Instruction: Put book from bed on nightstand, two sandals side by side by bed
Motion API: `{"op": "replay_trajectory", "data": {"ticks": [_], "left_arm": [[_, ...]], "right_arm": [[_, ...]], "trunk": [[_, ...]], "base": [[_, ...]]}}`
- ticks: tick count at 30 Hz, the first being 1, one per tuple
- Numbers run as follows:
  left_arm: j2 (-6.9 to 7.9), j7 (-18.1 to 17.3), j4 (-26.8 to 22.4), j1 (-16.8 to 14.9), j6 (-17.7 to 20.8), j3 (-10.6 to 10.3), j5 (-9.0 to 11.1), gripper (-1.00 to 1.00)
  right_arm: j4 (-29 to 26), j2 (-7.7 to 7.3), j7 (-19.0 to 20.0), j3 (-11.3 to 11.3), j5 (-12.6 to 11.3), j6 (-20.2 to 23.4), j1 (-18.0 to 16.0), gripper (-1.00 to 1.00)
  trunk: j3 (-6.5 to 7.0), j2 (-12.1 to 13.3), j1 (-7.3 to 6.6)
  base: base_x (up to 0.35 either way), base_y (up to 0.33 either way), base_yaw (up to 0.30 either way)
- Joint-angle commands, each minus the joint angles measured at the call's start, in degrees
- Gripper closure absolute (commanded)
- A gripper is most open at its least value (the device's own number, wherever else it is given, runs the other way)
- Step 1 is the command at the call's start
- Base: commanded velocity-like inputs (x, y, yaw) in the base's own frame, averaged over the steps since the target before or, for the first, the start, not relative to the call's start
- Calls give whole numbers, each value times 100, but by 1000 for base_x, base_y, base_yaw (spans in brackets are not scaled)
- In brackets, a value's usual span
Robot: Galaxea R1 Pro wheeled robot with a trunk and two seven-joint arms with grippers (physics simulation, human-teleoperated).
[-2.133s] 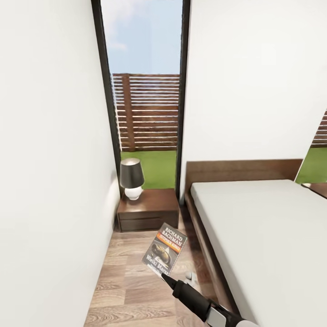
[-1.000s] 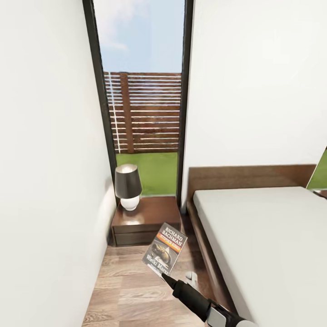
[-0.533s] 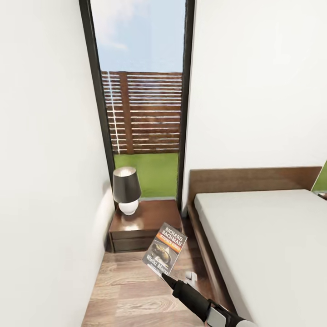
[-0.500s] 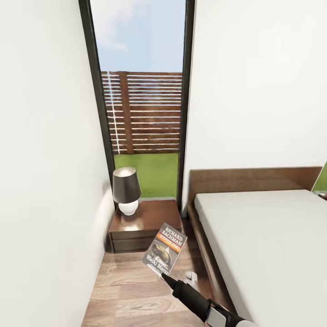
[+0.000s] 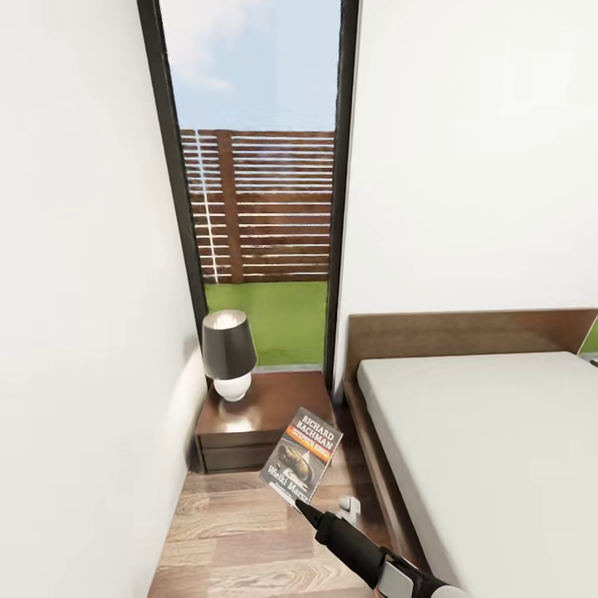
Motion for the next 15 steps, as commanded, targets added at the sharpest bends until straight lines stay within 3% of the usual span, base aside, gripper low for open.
{"op": "replay_trajectory", "data": {"ticks": [1,15], "left_arm": [[3,34,-2,-1,-13,-49,31,-100],[3,34,-4,-1,-13,-49,31,-100]], "right_arm": [[-4,2,-3,-34,60,-55,-2,100],[-4,2,-11,-41,60,-55,-1,100]], "trunk": [[-6,-6,4],[-6,-6,4]], "base": [[169,0,0],[167,0,0]]}}
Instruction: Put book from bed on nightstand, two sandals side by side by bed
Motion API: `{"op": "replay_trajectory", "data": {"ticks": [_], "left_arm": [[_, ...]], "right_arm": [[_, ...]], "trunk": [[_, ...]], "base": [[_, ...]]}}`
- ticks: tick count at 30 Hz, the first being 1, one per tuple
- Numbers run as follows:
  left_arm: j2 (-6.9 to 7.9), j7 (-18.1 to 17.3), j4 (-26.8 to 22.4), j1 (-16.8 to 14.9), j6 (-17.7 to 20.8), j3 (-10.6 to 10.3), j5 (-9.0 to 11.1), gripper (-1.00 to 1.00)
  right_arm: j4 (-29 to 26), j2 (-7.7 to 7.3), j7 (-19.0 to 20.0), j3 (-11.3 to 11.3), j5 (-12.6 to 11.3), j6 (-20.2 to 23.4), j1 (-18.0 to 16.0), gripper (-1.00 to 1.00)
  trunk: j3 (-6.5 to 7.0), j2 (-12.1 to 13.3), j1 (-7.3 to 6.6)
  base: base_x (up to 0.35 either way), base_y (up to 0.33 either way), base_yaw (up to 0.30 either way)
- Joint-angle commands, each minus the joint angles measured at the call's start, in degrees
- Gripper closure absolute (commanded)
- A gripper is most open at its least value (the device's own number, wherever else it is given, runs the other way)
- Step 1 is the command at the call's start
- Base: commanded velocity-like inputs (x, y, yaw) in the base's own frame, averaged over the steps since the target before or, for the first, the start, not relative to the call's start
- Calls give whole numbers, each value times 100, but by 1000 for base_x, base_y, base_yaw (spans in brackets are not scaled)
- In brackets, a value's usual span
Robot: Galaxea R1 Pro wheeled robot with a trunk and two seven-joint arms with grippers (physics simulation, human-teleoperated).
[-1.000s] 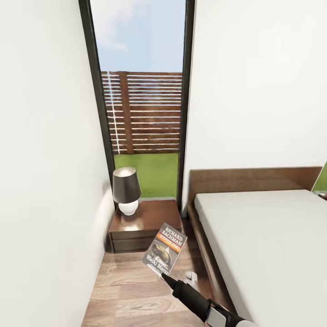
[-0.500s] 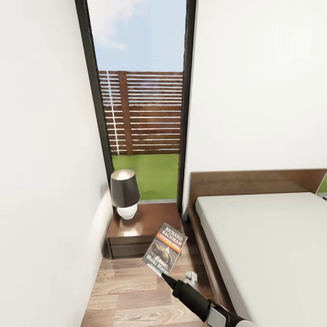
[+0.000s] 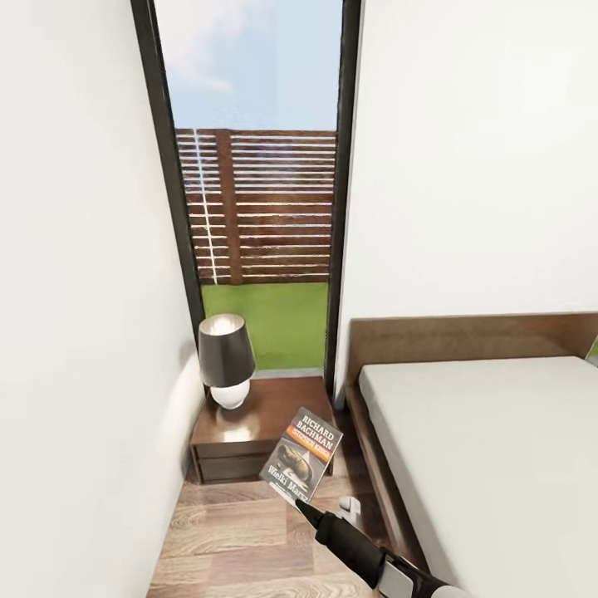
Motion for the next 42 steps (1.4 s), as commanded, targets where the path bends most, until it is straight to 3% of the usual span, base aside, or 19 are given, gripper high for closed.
{"op": "replay_trajectory", "data": {"ticks": [1,16,42], "left_arm": [[3,34,-4,-2,-13,-49,31,-100],[3,34,-3,-2,-13,-49,31,-100],[3,34,-3,-3,-13,-49,31,-100]], "right_arm": [[-4,2,-3,-34,61,-54,-2,100],[4,8,-264,-27,65,-54,0,100],[5,4,-294,-35,52,-54,-1,100]], "trunk": [[-6,-7,4],[-6,-7,4],[-6,-7,4]], "base": [[167,0,0],[167,15,0],[142,55,0]]}}
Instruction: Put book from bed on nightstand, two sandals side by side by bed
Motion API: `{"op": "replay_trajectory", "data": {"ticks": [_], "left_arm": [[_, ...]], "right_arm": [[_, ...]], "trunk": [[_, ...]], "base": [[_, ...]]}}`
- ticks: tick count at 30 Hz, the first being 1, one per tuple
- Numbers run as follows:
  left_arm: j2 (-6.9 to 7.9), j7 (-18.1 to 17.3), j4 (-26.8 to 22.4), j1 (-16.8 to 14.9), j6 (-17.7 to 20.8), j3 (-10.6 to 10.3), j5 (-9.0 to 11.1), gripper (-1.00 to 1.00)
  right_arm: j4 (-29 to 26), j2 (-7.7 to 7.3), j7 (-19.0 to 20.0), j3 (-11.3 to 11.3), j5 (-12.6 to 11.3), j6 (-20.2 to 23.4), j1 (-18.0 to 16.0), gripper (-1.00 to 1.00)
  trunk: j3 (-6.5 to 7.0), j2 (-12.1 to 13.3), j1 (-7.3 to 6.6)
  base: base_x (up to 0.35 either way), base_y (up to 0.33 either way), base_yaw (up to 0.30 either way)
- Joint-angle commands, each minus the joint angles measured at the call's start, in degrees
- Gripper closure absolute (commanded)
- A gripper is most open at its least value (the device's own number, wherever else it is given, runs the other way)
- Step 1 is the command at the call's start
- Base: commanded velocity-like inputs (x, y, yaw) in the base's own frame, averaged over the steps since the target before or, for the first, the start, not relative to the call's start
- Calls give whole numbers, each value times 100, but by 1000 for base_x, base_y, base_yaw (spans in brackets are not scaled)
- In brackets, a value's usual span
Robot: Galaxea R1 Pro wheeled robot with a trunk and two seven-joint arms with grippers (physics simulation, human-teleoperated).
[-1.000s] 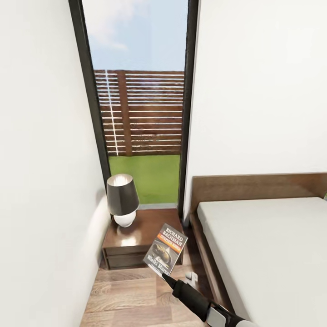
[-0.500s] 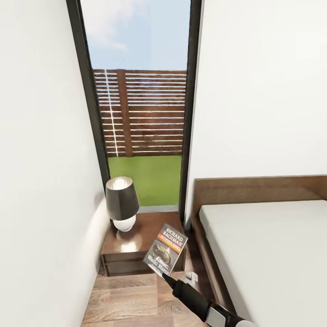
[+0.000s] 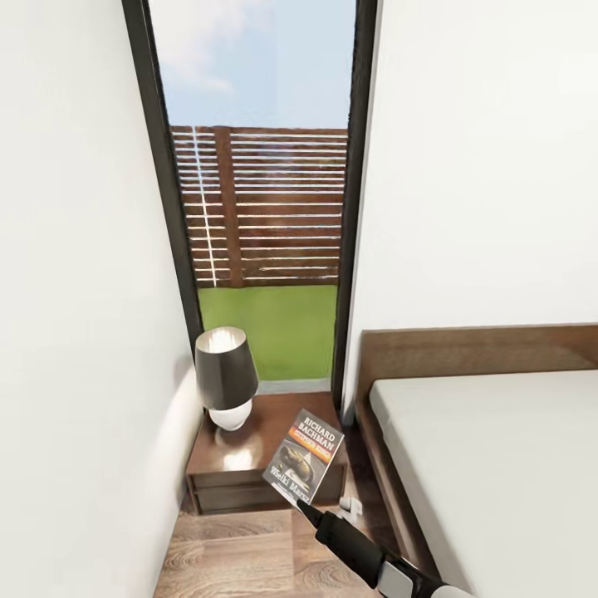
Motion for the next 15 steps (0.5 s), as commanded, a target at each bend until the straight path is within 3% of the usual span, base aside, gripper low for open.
{"op": "replay_trajectory", "data": {"ticks": [1,15], "left_arm": [[3,34,-4,-2,-13,-49,31,-100],[3,34,1,-2,-13,-49,31,-100]], "right_arm": [[-4,3,-2,-34,60,-49,-2,100],[-2,1,-2,-34,61,-49,-2,100]], "trunk": [[-6,-6,3],[-6,-6,3]], "base": [[94,18,0],[60,6,0]]}}
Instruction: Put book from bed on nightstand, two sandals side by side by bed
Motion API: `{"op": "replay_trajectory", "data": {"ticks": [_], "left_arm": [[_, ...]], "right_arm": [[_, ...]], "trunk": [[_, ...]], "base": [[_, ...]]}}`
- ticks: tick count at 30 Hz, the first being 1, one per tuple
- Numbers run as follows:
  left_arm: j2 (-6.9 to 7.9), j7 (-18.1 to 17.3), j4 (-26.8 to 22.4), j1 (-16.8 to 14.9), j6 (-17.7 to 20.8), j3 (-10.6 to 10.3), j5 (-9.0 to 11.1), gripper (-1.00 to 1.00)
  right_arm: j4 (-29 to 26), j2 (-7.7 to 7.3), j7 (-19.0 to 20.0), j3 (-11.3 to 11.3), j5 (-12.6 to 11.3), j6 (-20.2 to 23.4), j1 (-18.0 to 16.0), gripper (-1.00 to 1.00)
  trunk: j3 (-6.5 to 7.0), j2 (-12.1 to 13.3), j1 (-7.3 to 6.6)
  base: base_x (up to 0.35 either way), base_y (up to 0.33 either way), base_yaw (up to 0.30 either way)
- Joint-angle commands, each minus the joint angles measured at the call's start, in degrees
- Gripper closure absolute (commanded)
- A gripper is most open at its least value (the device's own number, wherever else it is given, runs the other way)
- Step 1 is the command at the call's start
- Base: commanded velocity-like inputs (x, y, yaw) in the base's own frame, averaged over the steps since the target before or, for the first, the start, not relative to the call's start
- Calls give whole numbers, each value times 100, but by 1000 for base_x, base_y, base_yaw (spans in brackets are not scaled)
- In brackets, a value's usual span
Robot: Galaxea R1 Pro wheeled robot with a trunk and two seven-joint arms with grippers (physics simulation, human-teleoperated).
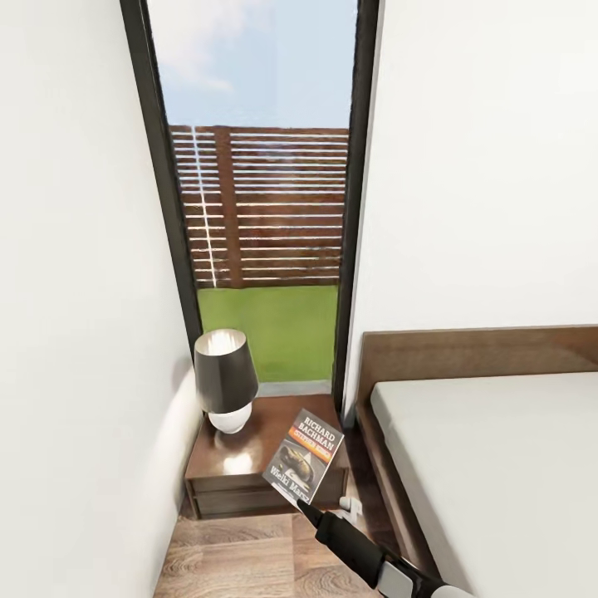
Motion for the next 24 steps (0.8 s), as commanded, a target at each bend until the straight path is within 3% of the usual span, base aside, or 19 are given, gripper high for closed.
{"op": "replay_trajectory", "data": {"ticks": [1,13,24], "left_arm": [[3,34,-5,-3,-13,-49,31,-100],[3,34,-5,-1,-13,-49,31,-100],[3,34,-3,0,-13,-49,31,-100]], "right_arm": [[-2,2,-1,-34,60,-48,-1,100],[-2,7,-1,-34,63,-48,-2,100],[-5,9,-2,-34,68,-48,-2,100]], "trunk": [[-6,-7,3],[-6,-7,3],[-6,-7,3]], "base": [[9,1,0],[9,3,0],[123,83,0]]}}
